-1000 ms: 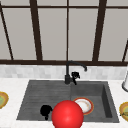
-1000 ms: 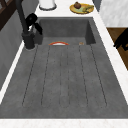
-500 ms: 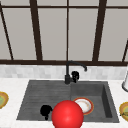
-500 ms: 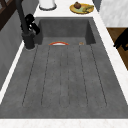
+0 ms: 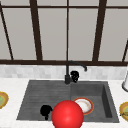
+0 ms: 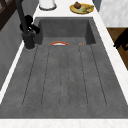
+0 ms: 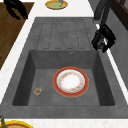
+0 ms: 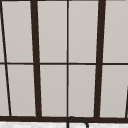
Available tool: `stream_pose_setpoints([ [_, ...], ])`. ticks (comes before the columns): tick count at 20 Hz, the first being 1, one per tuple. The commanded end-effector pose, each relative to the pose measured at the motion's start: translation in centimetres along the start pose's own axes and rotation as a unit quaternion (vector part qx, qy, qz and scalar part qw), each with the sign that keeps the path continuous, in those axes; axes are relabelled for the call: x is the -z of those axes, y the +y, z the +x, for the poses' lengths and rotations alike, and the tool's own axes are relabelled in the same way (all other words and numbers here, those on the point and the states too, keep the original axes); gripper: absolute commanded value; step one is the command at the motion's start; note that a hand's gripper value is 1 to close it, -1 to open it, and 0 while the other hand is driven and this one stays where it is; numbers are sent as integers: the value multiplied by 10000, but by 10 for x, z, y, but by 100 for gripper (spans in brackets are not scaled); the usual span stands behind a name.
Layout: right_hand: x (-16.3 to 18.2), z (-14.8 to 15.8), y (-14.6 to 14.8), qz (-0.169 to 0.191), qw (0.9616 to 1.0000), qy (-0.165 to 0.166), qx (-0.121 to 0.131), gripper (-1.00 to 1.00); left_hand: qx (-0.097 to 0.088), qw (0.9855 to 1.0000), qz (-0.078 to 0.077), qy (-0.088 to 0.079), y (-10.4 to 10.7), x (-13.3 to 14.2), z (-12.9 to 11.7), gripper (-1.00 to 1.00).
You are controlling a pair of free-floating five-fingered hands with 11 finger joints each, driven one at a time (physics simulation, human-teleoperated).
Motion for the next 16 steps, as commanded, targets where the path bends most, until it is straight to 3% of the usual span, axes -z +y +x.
stream_pose_setpoints([
  [1, -5, 27, -8, -46, 9999, -30, -111, 100, 0, 10000, 0, 0, 0, 0, 0, 0],
  [7, -3, 34, -11, -83, 9995, 284, -106, 100, 0, 10000, 0, 0, 0, 0, 0, 0],
  [16, -1, 41, -8, -164, 9949, 909, -398, 100, 0, 10000, 0, 0, 0, 0, 0, 0],
])
